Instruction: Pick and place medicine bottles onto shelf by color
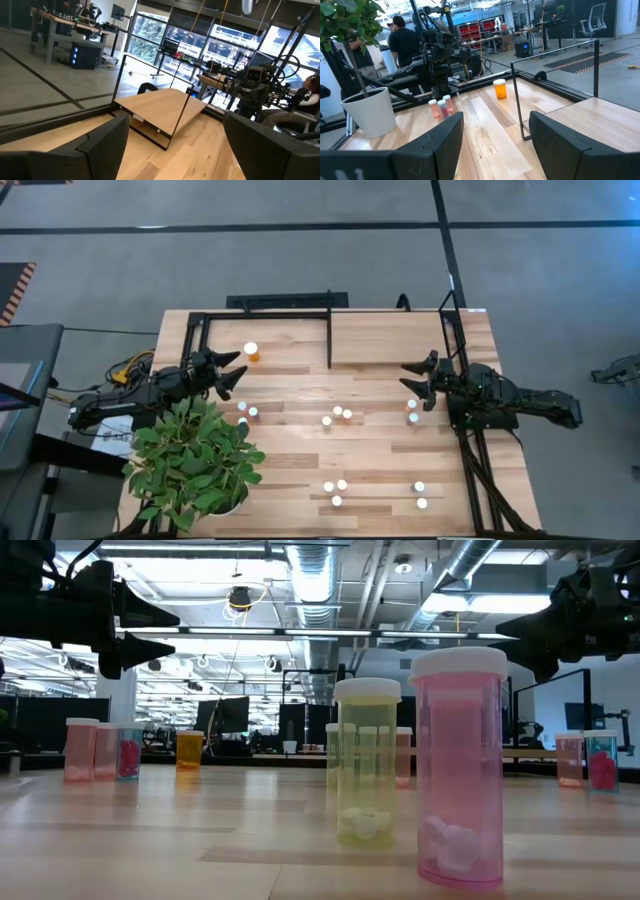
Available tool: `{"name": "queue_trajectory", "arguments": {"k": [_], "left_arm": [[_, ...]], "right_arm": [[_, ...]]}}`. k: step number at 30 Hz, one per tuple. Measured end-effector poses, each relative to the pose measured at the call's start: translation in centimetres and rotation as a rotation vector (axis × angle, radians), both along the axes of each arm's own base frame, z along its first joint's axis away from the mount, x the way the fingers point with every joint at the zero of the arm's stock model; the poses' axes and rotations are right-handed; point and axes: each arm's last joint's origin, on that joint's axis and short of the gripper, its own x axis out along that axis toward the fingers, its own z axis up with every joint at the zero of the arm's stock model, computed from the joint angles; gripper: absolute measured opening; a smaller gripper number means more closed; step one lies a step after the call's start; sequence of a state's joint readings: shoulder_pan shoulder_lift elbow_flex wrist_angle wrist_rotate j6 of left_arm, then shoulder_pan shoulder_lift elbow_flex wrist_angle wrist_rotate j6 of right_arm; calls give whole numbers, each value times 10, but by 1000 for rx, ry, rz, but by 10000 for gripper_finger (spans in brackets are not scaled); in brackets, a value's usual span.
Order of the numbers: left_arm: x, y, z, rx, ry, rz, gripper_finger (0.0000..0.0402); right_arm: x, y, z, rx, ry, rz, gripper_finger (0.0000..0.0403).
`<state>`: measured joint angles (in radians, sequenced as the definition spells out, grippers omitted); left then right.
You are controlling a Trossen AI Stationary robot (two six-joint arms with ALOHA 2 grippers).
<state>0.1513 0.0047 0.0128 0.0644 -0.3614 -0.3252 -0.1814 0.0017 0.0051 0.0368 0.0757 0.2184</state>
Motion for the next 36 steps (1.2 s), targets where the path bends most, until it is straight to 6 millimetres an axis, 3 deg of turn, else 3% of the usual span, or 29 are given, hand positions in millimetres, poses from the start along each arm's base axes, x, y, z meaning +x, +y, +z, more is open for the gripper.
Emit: {"name": "queue_trajectory", "arguments": {"k": [16, 22, 25, 32, 36], "left_arm": [[0, 0, 0, 0, 0, 0, 312], [0, 0, 0, 0, -1, 0, 312], [0, 0, 0, 0, -1, 0, 312], [0, 0, 0, 0, -1, 0, 312], [0, 0, 0, 0, 0, 0, 312]], "right_arm": [[0, 1, 0, 2, -1, 24, 249], [0, 1, 0, 87, -22, 34, 249], [0, 1, 2, -9, -17, 27, 249], [-5, 1, 27, -93, -273, -8, 249], [-7, 1, 31, -95, -314, -35, 249]]}}
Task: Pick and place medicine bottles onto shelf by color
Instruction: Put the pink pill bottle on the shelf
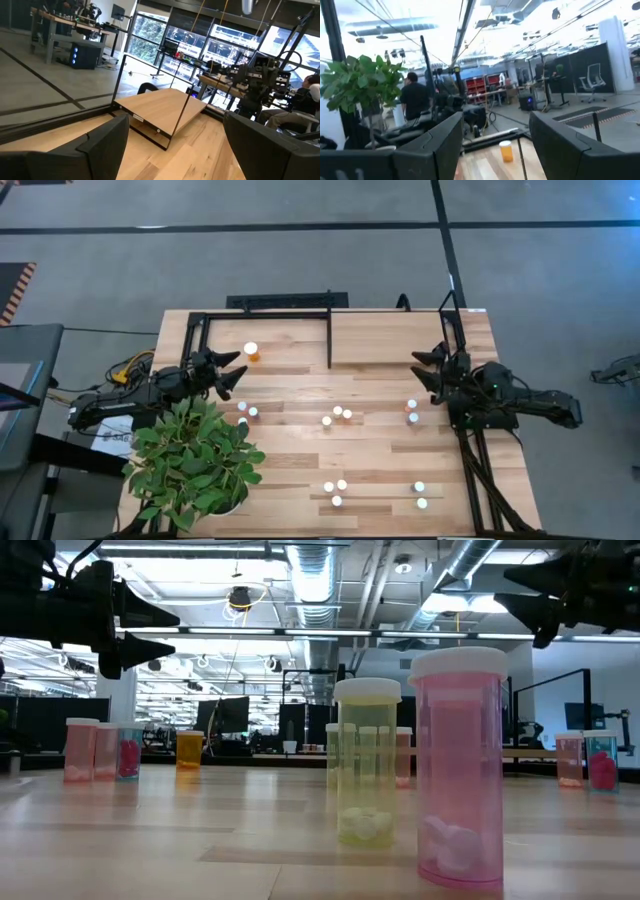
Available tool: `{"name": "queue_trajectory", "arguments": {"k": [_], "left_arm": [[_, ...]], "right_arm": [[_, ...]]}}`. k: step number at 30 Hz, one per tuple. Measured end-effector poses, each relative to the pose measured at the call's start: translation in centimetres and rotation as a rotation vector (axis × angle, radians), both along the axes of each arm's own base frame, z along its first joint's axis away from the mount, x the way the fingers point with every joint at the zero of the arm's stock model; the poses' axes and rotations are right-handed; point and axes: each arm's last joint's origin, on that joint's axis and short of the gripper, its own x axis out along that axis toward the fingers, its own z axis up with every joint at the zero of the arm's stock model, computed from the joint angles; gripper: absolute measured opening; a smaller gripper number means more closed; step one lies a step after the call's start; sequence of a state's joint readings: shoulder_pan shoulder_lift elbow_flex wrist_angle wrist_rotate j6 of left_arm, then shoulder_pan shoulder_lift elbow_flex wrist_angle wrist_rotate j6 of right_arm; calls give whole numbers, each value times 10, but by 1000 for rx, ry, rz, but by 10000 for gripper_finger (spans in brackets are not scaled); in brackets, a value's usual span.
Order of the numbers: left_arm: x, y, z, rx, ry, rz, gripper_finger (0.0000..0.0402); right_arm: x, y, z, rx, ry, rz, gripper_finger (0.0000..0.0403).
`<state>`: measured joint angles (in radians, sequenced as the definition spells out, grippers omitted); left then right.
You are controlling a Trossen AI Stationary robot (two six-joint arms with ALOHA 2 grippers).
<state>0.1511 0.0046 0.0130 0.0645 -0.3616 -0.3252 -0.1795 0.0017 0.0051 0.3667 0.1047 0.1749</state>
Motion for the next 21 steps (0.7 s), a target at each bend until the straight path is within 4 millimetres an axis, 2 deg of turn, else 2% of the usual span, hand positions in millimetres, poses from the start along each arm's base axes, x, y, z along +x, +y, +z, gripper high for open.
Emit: {"name": "queue_trajectory", "arguments": {"k": [21], "left_arm": [[0, 0, 0, 0, 0, 0, 312]], "right_arm": [[-6, 0, 15, 5, -120, -25, 249]]}}
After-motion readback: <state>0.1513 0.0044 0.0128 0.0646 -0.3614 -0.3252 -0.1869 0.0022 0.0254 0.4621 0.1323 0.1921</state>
